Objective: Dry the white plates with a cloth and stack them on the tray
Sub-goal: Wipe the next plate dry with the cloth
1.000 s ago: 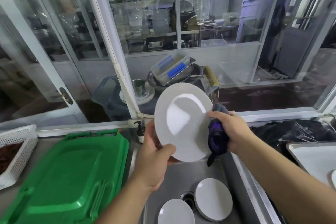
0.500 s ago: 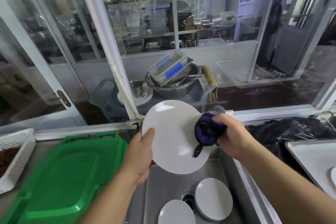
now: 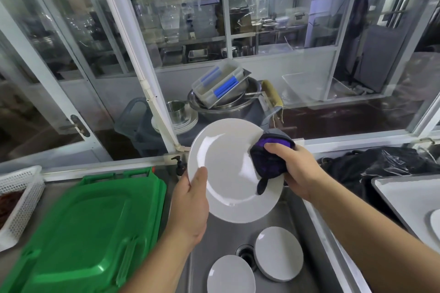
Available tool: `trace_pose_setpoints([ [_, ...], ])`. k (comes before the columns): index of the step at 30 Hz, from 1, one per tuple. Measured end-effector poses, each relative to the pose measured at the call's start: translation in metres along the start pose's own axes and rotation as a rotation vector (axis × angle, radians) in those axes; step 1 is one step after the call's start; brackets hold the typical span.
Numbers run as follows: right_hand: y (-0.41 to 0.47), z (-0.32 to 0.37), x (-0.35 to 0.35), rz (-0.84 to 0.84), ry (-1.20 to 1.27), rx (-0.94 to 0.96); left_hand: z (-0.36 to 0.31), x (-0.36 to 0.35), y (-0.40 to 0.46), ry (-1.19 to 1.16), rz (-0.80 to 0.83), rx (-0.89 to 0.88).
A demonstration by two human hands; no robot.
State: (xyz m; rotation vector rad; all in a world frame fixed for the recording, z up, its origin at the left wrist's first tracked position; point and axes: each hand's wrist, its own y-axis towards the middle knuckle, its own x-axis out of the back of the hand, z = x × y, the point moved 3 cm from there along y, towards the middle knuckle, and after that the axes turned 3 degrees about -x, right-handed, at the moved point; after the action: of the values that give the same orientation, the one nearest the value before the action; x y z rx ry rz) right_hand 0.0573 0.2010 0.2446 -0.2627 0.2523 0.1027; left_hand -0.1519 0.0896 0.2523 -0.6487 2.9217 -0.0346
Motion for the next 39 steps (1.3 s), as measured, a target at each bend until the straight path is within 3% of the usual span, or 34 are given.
trace_pose_setpoints([
  [7,0.002,0.0,-0.006,0.008,0.067,0.108,0.009,-0.006,-0.013,-0.038,-0.067,-0.042],
  [15,-0.009,-0.03,0.0,-0.088,0.142,0.065,0.019,-0.011,-0.018,-0.043,-0.173,-0.057],
  [20,-0.006,-0.022,0.017,-0.17,0.03,0.057,0.029,-0.02,-0.032,-0.14,0.035,0.243],
  [25,-0.004,-0.003,0.018,-0.058,-0.04,0.109,-0.002,-0.003,-0.004,0.022,0.198,0.328],
  [31,-0.011,0.015,0.008,0.062,-0.045,0.144,-0.022,0.003,0.01,0.227,0.204,0.172],
  [39,-0.016,-0.012,-0.001,-0.083,0.144,0.09,-0.004,-0.007,-0.002,0.015,-0.046,0.016],
])
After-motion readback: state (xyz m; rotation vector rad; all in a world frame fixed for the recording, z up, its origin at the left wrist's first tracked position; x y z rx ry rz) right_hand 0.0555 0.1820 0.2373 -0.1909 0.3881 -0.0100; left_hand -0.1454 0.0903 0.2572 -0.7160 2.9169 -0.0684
